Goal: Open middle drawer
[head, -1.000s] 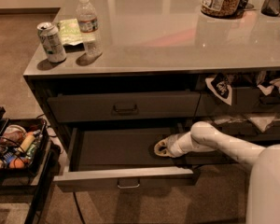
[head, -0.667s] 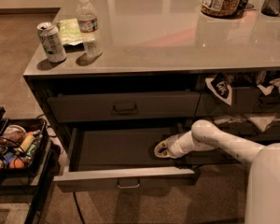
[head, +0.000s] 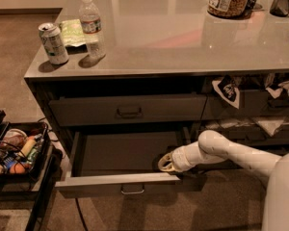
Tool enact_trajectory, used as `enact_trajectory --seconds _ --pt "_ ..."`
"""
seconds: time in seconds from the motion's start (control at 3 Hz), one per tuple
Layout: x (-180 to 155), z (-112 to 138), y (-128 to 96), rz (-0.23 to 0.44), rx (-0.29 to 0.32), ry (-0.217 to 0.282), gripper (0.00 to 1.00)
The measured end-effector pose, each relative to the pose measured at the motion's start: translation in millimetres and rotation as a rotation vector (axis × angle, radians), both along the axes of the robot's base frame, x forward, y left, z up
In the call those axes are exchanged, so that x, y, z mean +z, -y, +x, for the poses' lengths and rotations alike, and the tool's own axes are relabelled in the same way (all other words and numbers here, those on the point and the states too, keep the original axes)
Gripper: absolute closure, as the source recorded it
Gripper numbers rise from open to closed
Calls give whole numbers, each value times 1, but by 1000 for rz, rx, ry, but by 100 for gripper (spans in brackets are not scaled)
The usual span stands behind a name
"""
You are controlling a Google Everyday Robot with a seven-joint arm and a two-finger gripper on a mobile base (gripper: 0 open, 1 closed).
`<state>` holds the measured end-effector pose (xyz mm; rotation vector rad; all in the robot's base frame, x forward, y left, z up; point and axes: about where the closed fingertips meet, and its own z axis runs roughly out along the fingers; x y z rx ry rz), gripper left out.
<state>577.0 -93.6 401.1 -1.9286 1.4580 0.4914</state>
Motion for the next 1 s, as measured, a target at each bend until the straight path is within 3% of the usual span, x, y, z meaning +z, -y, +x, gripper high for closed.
enact_trajectory --seconds 0.33,0.67,1.0 --pt "-16 -18 -8 21 -35 -62 100" --pt "-16 -18 -8 21 -36 -63 100" --pt "-12 -39 -10 17 -57 -122 100"
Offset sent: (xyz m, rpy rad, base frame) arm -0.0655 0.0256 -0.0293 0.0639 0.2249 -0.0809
